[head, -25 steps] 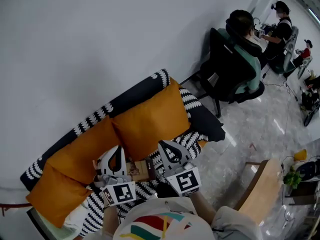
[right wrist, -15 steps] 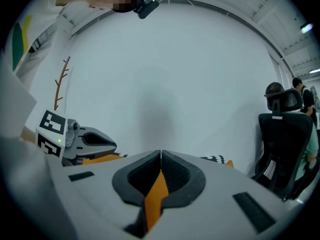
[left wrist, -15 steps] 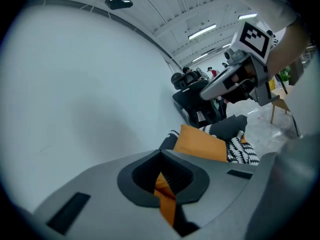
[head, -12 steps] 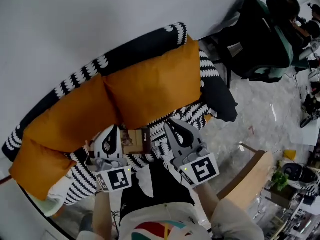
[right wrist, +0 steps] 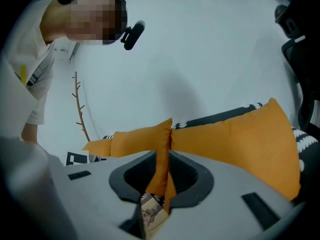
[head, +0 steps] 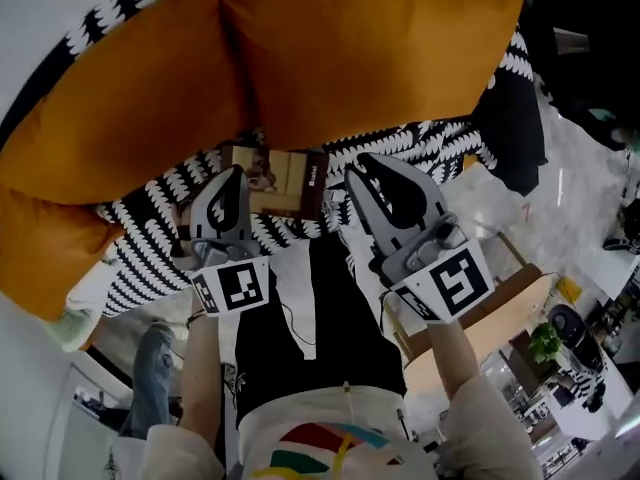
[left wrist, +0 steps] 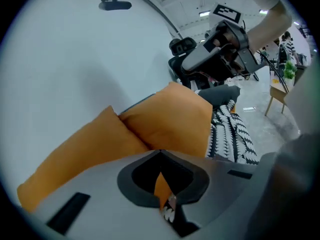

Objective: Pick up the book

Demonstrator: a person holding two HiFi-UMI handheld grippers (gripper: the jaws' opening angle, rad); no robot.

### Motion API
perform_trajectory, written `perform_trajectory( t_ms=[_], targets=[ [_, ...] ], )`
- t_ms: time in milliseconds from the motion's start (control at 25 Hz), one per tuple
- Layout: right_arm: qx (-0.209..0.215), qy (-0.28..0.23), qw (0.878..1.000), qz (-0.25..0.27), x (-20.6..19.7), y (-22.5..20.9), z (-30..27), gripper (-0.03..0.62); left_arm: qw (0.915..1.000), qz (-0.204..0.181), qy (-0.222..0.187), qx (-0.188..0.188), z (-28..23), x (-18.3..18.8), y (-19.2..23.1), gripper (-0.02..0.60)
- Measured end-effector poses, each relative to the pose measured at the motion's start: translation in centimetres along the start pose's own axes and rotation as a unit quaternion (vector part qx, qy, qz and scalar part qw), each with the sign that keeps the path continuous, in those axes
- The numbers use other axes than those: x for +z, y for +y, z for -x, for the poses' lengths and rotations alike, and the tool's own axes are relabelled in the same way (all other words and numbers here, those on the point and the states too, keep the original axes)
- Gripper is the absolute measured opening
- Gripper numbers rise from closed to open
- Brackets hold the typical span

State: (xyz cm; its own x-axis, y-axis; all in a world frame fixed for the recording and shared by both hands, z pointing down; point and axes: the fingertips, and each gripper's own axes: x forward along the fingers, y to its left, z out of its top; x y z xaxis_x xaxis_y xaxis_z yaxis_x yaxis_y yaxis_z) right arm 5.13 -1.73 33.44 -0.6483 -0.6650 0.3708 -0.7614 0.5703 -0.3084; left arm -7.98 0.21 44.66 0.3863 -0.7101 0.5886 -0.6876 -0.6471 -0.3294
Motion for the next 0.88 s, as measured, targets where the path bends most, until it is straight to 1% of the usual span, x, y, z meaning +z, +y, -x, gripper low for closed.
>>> perform_trajectory(
  t_ms=[80,120,240,360,480,600,720,800,880],
  targets=[
    [0.018,0.006,1.0,-0.002,-1.7,-1.2,-0.6,0.176,0.9997,-0.006,0.017,-0.016,-1.1,-2.2,-2.0,0.005],
    [0.026,0.014,1.0,-0.001,-2.7,-1.6,-0.9,0.186,0.9994,-0.012,0.025,-0.021,-1.5,-3.4,-2.9,0.005],
    [0.042,0.053,0.998,-0.001,-6.6,-2.2,-1.7,0.189,0.9985,-0.019,0.045,-0.026,-2.0,-7.5,-5.0,0.005],
    [0.042,0.089,0.995,-0.016,-10.5,-2.9,-2.1,0.189,0.9975,-0.015,0.063,-0.029,-2.3,-11.2,-6.5,0.005],
    [0.045,0.116,0.991,-0.048,-13.3,-4.0,-2.5,0.189,0.9955,0.005,0.088,-0.036,-3.0,-14.4,-7.8,0.005],
    [0.046,0.138,0.987,-0.068,-15.5,-4.7,-3.1,0.189,0.9915,0.024,0.122,-0.038,-3.2,-16.8,-8.2,0.005],
    [0.033,0.158,0.984,-0.074,-17.7,-5.5,-3.9,0.189,0.9876,0.031,0.149,-0.038,-3.2,-18.9,-8.1,0.005],
    [0.027,0.171,0.982,-0.07,-19.0,-5.9,-4.2,0.189,0.986,0.024,0.159,-0.044,-3.0,-19.9,-8.3,0.005],
    [0.03,0.18,0.981,-0.074,-20.2,-6.2,-4.4,0.199,0.9843,0.008,0.166,-0.059,-2.7,-20.9,-8.9,0.005]
  ],
)
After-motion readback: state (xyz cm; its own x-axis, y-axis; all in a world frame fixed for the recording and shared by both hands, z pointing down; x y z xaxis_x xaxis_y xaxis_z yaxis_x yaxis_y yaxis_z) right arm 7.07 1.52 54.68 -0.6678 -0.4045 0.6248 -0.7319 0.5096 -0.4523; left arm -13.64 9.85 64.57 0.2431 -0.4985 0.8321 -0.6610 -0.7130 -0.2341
